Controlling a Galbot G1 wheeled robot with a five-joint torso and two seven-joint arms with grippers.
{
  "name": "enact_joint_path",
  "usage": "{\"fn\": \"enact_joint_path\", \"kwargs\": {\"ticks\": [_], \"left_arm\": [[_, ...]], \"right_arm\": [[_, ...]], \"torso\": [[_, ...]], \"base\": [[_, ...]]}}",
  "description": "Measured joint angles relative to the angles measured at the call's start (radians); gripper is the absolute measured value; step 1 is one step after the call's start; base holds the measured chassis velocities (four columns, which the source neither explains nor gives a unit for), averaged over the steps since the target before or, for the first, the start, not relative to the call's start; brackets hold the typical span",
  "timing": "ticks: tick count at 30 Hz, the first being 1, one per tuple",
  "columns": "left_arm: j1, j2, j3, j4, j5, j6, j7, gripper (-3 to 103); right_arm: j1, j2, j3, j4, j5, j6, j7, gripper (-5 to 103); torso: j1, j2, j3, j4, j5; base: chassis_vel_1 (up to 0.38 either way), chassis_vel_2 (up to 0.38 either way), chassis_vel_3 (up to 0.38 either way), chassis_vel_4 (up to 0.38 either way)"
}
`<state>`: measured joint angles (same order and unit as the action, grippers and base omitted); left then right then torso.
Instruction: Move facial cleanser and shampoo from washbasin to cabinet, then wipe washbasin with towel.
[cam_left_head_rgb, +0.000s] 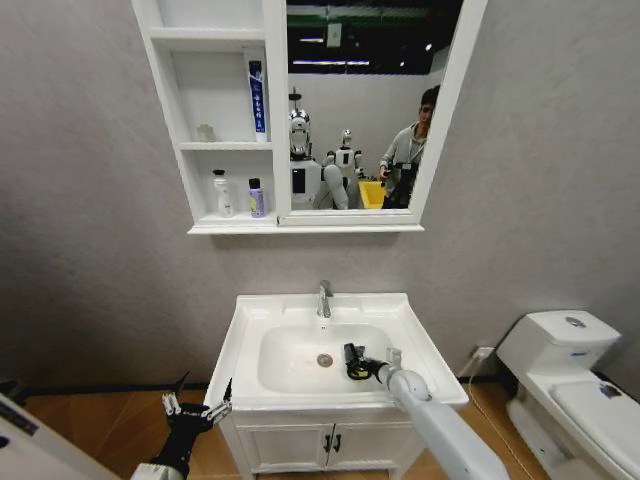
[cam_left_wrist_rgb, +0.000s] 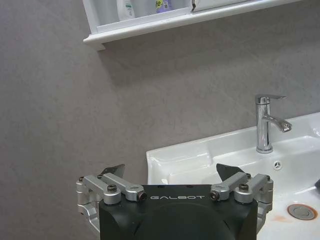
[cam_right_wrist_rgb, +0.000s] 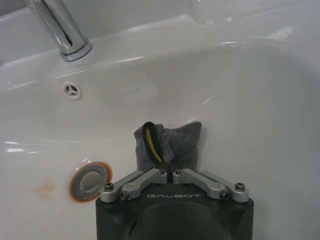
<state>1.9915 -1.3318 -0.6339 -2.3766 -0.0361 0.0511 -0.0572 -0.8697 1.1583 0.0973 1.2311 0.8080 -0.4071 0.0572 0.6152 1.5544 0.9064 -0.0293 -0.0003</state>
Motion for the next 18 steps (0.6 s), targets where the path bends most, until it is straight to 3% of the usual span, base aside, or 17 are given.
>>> {"fn": "enact_joint_path", "kwargs": {"ticks": [11, 18], "left_arm": [[0.0, 0.0, 0.0, 0.0, 0.0, 0.0, 0.0, 100], [0.0, 0.0, 0.0, 0.0, 0.0, 0.0, 0.0, 100]], "right_arm": [[0.168, 0.188, -0.158, -0.126, 0.025, -0.005, 0.019, 1], [0.164, 0.197, -0.164, -0.14, 0.03, -0.008, 0.031, 1]], "torso": [[0.0, 0.0, 0.0, 0.0008, 0.0], [0.0, 0.0, 0.0, 0.0009, 0.0003]], "base": [[0.0, 0.0, 0.0, 0.0], [0.0, 0.0, 0.0, 0.0]]}}
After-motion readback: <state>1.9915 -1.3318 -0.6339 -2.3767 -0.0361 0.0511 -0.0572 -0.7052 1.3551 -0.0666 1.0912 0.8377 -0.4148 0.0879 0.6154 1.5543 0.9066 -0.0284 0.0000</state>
